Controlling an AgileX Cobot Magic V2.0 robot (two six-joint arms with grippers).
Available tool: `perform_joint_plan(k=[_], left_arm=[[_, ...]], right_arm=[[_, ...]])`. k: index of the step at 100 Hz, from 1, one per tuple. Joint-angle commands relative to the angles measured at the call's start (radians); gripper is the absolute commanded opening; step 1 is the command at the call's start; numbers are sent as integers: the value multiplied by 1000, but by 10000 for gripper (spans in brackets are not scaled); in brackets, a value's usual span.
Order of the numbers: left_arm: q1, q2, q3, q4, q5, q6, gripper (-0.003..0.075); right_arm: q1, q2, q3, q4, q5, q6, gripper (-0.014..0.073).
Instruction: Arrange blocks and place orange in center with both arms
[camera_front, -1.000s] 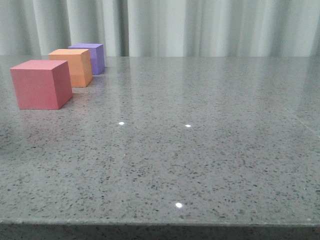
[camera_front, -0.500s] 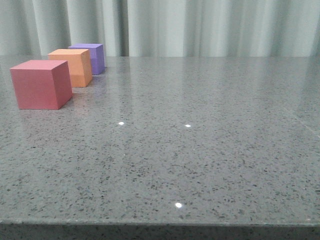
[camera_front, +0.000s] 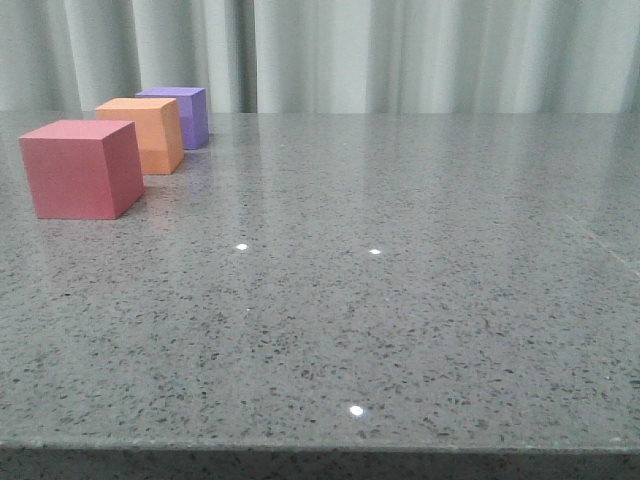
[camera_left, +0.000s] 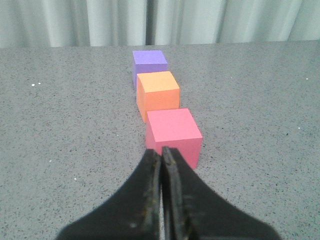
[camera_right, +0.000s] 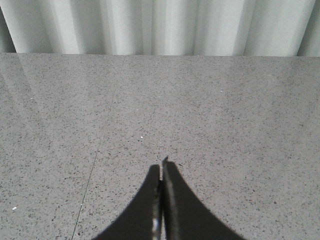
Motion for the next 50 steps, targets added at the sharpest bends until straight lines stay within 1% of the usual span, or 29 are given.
perform_joint_plan(k=[1,12,20,31,42,50], left_arm=[[0,4,-28,-9,-89,-1,-20],[0,4,-28,-9,-91,-1,-20],[0,4,-24,18,-105,-1,-20],[4,-17,14,60,-204,-1,-20],[46,-69,82,58,-316,-1,-20],[84,-121,130,56,-338,-1,-20]], right_arm=[[-8,-5,-26,-9,-83,-10,-69],[-8,-5,-26,-9,-83,-10,-69],[-8,-5,-26,-9,-83,-10,-69],[-8,-5,-26,-9,-83,-10,-69],[-8,-5,-26,-9,-83,-10,-69],[-8,-5,-26,-9,-83,-10,-69]])
